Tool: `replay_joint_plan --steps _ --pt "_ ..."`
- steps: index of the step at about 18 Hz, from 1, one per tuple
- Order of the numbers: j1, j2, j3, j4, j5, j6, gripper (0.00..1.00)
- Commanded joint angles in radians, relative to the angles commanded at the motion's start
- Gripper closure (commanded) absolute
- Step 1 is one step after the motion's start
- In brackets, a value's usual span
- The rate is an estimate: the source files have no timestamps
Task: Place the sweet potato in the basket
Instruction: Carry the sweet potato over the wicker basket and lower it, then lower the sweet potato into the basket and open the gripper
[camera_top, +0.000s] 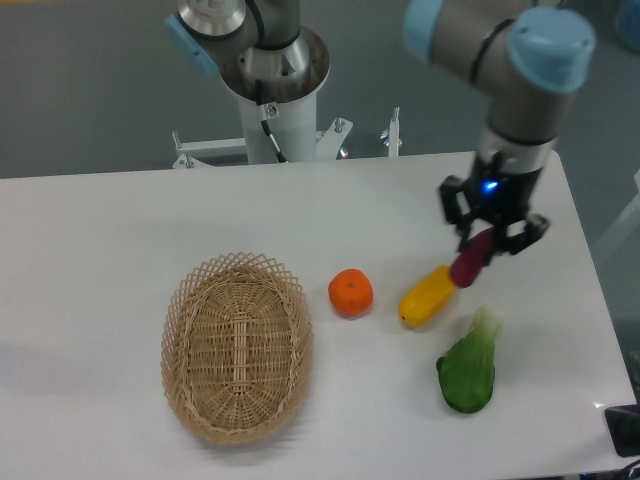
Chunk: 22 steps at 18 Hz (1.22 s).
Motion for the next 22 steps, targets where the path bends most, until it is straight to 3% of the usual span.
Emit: replay_joint_plan --steps 4,7,10,16,19,22 --pt "-0.129 0.003 -0.061 0.104 0.051 -0.155 0.75" --pt "-0.225 -0.021 -0.071 0.173 0.051 -0.314 0.75" --pt "-0.307 -0.066 -0.078 0.19 0.072 -0.434 0.75" --pt "-0.42 -0.117 -0.132 0.235 0.094 -0.435 0.75" --pt "-0.434 -0.15 -0.158 0.285 0.121 -0.433 0.75" --pt "-0.456 -0.173 -0.163 0.296 0.152 -0.416 0.75"
